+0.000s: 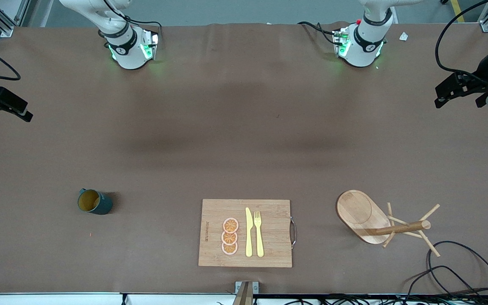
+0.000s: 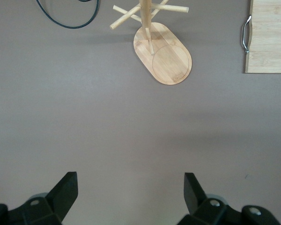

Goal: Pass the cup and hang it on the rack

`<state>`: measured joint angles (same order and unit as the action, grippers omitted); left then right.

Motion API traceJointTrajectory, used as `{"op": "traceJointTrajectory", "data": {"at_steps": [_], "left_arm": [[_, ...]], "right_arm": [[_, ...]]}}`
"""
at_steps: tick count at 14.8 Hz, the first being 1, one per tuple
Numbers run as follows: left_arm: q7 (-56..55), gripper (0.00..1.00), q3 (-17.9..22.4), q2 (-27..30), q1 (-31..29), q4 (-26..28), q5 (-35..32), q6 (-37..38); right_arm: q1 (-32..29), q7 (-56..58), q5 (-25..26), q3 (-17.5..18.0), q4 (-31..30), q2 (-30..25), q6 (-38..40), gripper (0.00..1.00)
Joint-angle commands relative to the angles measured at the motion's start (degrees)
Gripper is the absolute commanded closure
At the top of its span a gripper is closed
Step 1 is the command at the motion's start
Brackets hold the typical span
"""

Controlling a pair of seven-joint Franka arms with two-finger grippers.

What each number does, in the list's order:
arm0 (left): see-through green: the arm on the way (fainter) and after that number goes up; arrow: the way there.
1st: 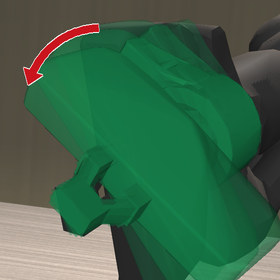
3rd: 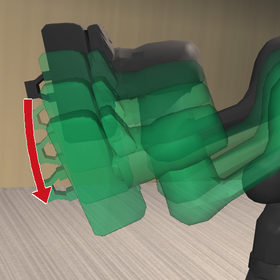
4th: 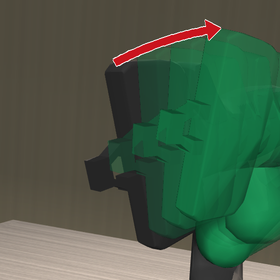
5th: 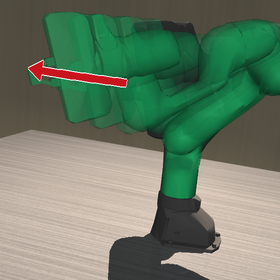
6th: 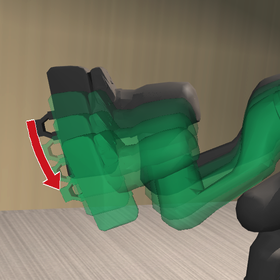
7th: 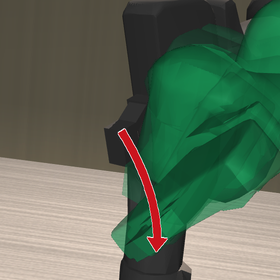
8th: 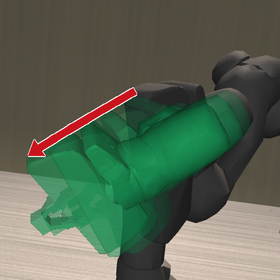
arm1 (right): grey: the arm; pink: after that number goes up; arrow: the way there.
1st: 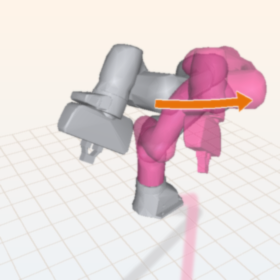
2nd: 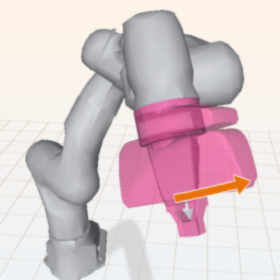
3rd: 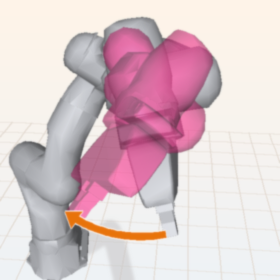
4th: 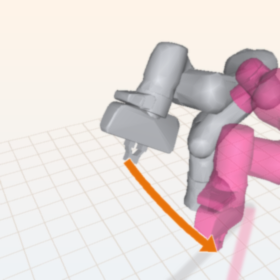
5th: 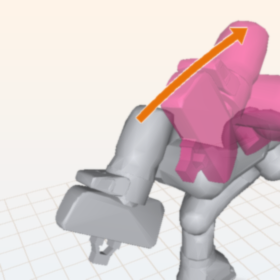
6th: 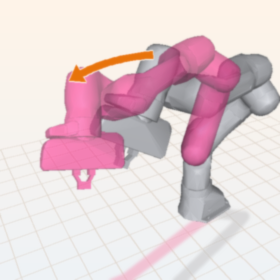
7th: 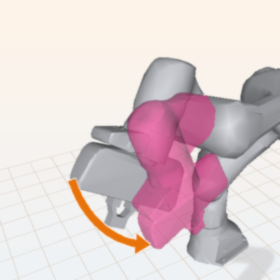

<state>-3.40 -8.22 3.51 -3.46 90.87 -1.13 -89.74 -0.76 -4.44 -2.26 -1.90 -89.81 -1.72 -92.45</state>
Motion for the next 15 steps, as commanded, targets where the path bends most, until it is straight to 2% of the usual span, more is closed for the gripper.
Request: {"op": "traceJointTrajectory", "data": {"at_steps": [1,8,12,15], "left_arm": [[1.1,0.00,-0.4,-0.2,-0.1,-1.3,-0.1,1.3],[1.1,0.00,-0.3,-0.6,-0.3,-2.3,0.1,1.2],[1.0,0.00,-0.2,-0.6,-0.3,-2.2,0.0,1.2],[0.9,0.00,-0.2,-0.6,-0.3,-2.2,0.0,1.1]], "right_arm": [[-0.8,-0.6,0.7,0.8,-1.3,-1.4,0.1,0.00],[-0.6,2.3,0.7,0.8,-1.3,0.5,0.1,0.00],[2.3,2.2,-0.3,1.1,-1.1,7.7,-2.2,0.00],[4.4,2.0,-0.3,1.1,-1.2,14.6,-9.1,0.00]]}}
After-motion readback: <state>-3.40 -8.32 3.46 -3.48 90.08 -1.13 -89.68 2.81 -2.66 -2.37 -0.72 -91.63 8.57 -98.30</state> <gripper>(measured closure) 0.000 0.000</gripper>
